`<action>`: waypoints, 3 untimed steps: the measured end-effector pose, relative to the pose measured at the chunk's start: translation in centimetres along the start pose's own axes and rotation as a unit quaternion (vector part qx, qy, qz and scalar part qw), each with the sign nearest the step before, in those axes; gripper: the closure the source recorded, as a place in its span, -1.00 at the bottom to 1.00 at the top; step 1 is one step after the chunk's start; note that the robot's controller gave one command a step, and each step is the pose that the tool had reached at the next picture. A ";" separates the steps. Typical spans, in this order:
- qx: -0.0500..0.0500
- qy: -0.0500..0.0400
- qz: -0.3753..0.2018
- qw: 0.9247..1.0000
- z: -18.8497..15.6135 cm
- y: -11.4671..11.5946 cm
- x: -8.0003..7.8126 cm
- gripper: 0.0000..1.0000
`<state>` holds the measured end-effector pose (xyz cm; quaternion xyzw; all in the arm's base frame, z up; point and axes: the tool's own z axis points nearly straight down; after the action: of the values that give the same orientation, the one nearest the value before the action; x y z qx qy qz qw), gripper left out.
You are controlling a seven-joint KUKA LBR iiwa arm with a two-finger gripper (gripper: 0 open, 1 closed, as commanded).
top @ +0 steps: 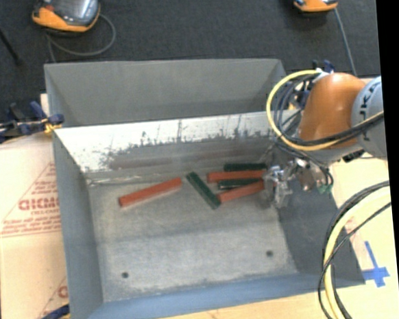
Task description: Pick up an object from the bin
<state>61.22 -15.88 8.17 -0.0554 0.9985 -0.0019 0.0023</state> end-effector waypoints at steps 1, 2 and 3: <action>-0.001 0.000 -0.001 1.000 0.1 0.2 -0.1 -1.00; 0.000 -0.005 0.063 0.998 0.6 6.3 1.9 -1.00; -0.001 -0.003 -0.094 0.996 0.8 11.8 1.7 -1.00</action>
Offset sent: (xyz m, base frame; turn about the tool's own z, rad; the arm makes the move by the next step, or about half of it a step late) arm 0.0000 0.0000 0.0000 0.0000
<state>58.23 -4.36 7.32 -0.1490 0.9888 -0.0011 0.0047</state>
